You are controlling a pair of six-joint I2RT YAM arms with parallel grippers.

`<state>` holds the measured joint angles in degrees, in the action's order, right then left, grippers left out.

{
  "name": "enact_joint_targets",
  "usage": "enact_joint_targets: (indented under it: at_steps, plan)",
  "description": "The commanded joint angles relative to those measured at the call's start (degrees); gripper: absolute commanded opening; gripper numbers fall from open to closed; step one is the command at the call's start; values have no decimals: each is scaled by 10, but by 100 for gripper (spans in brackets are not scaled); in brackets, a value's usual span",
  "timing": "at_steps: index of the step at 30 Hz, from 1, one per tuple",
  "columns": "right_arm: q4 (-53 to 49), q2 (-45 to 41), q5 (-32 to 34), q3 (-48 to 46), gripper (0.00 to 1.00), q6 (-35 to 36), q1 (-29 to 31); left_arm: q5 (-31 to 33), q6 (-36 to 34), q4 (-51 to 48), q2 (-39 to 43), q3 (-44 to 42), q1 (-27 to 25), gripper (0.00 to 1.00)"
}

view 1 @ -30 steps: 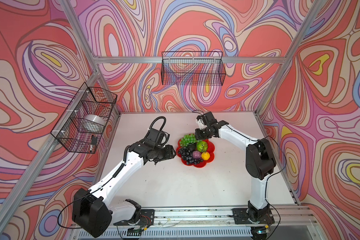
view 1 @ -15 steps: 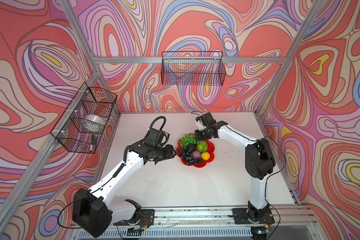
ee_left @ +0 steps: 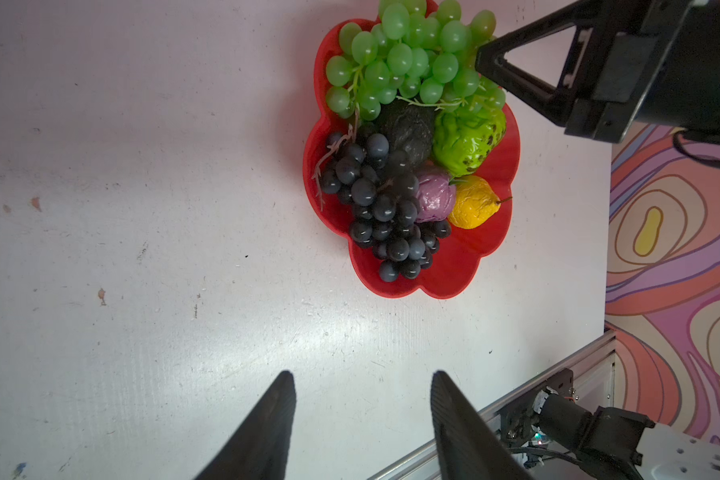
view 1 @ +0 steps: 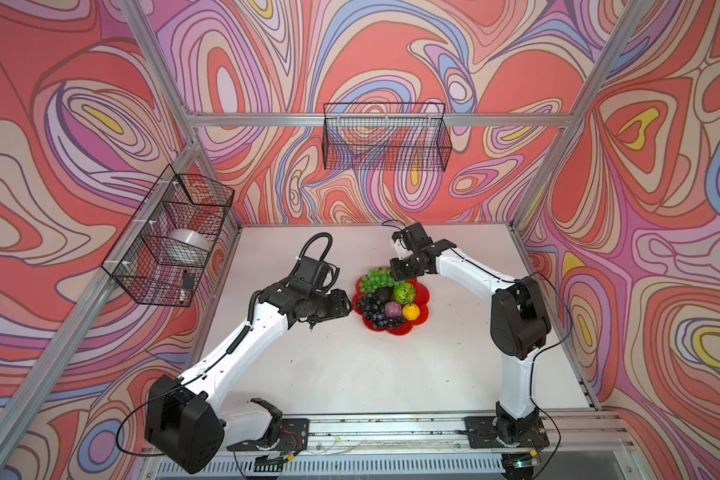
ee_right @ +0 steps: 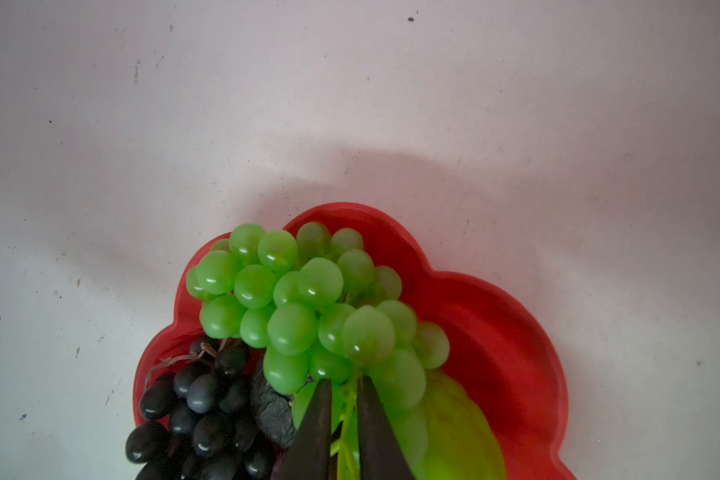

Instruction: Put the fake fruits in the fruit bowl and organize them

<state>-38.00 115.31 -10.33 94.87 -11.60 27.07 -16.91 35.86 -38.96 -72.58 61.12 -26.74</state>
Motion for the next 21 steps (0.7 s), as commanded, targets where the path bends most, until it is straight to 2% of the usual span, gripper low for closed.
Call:
enact_joint_targets:
  at_steps: [1,9,13,15,18,21]
  plan:
    - [-9,-13,-9,13,17,3,2,0,3,-5,-3,13,1,56]
    - [-24,-68,-18,37,29,0,1,19,-10,-27,5,17,1,58]
    - [-24,-110,16,23,39,4,2,52,-21,-30,18,30,1,77]
    - [-22,-134,49,8,43,6,1,86,-27,-34,23,42,1,99]
    - [-15,-184,74,-16,46,15,1,120,-44,-28,25,58,1,100]
    - [-24,-211,94,-25,55,21,2,128,-54,-30,13,79,3,100]
